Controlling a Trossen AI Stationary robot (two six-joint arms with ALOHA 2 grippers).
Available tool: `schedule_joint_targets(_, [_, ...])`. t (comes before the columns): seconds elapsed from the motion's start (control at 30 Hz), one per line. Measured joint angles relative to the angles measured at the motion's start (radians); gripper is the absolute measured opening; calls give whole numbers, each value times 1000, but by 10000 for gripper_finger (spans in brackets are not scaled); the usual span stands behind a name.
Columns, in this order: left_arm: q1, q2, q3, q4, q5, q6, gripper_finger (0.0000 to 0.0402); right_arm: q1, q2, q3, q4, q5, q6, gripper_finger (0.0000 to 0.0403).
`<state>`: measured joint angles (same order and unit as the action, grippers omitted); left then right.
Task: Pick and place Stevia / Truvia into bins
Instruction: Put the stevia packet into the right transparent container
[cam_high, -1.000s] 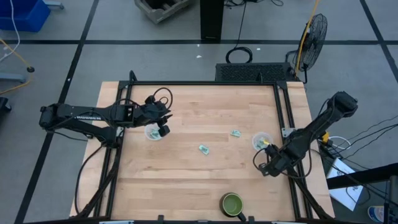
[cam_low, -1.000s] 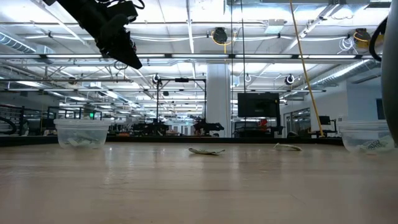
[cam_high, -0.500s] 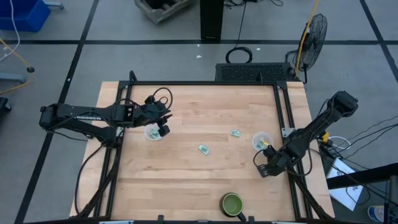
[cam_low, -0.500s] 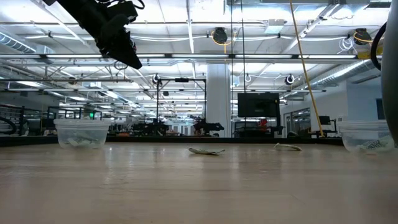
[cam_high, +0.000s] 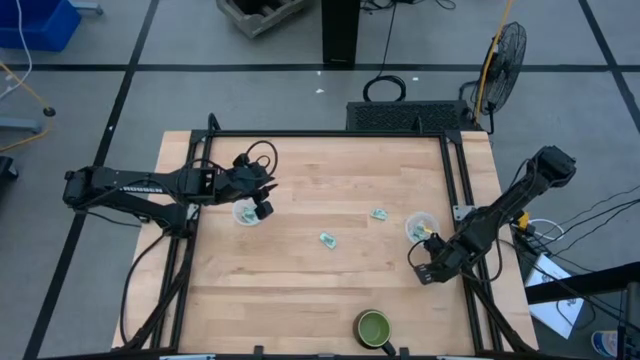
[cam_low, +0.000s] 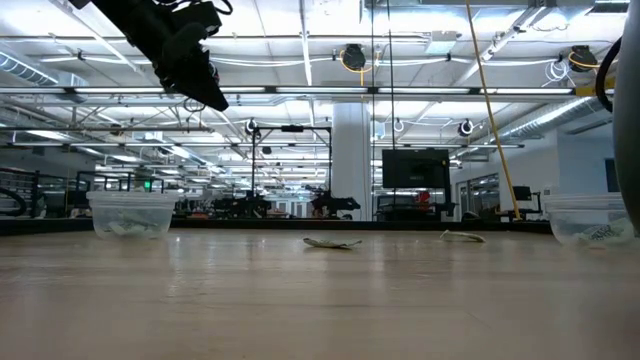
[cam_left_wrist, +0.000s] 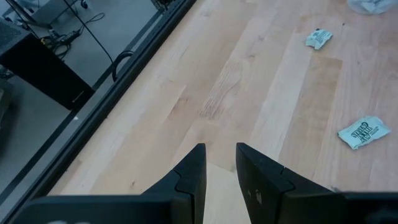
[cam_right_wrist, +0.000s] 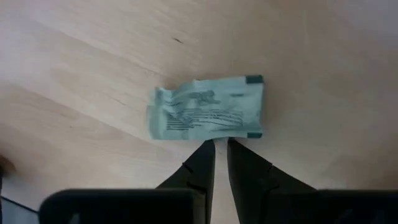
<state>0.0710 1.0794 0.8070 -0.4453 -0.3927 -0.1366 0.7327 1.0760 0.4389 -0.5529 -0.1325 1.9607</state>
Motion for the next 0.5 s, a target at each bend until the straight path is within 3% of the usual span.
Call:
schedule_joint_targets(0.13, [0,0,0,0,0,0,95,-1,-41,26,-4,80,-9,37])
schedule_joint_targets(0.5, [0,0,0,0,0,1,95,0,-123,44,-50,88,-13,71])
